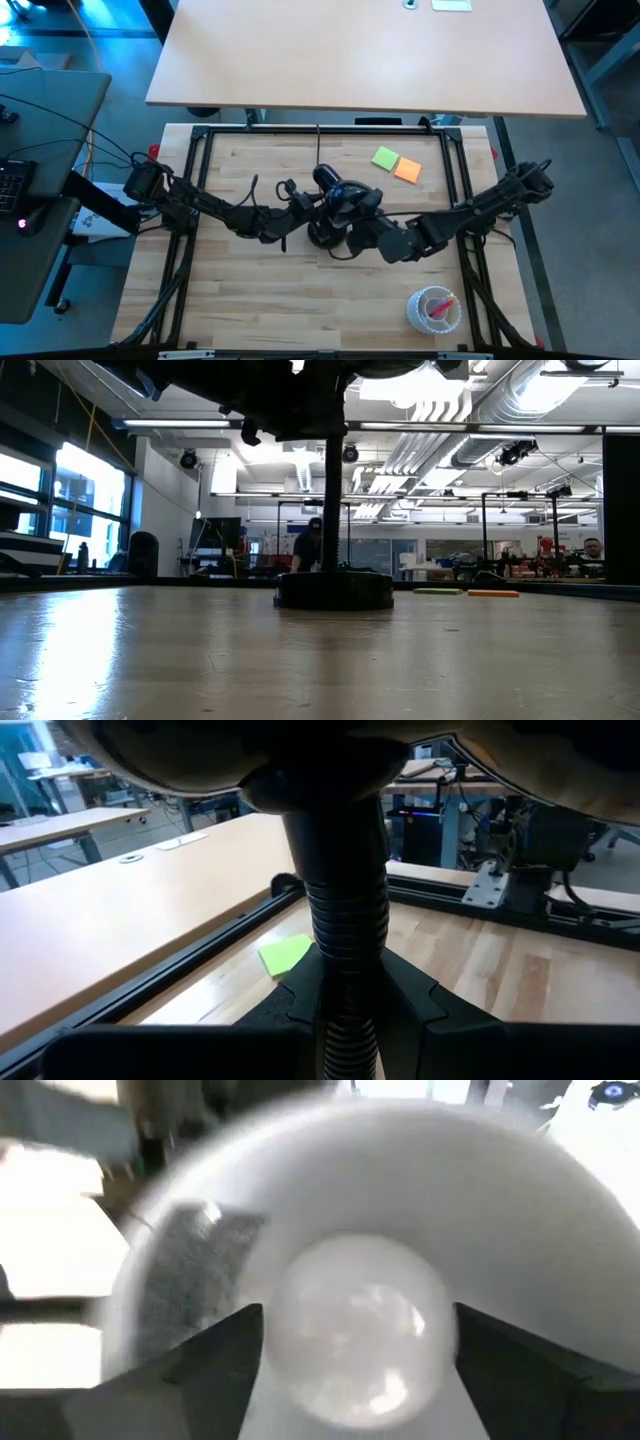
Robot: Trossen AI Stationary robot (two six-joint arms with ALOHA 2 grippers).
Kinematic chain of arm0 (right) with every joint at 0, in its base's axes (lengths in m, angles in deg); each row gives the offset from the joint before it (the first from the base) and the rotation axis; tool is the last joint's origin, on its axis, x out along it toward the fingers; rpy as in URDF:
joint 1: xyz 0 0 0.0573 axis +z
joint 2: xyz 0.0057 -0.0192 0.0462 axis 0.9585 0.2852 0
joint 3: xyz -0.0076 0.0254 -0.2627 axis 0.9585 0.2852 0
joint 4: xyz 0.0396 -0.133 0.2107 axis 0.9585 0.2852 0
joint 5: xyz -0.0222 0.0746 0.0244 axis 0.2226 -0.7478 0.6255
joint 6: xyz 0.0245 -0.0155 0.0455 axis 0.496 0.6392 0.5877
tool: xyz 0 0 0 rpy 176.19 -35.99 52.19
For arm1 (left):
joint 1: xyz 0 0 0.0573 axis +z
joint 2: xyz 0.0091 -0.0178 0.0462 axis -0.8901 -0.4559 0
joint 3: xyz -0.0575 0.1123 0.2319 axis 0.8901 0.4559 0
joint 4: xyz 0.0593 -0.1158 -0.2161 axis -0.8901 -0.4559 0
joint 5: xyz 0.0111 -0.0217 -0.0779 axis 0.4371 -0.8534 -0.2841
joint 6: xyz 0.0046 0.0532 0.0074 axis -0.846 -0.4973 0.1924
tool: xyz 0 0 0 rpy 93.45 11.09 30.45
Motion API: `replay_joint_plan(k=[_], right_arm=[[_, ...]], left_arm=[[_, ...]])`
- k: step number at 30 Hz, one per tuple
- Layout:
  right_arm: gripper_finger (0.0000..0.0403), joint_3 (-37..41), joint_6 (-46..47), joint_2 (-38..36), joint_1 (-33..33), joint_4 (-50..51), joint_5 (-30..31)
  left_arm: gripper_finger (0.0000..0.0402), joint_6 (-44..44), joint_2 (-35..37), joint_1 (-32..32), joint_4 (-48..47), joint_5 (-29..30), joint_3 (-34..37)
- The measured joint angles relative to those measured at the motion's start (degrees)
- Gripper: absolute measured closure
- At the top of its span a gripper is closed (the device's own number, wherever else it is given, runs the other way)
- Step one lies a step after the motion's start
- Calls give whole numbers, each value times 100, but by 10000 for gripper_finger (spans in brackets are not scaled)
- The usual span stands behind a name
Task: Screw lightbulb
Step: Remove the white lightbulb from the black lamp
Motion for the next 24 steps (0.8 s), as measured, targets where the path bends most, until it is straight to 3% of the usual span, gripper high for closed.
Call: replay_joint_plan(k=[4, 9, 13, 18, 24], right_arm=[[72, 0, 595, -17, 69, -26, -40], [66, 0, 1718, -15, 259, -109, 89], [66, -1, 3540, -13, 407, -250, 349], [65, 0, 6477, -13, 449, -241, 472], [66, 0, 7876, -9, 233, 72, 472]], left_arm=[[356, 19, 9, 9, 0, 33, 6], [356, 17, 19, 9, -36, 27, 3], [356, 26, 19, 9, -35, 14, 3], [356, 28, 19, 9, -35, 7, 3], [356, 36, 19, 9, -20, -10, 3]])
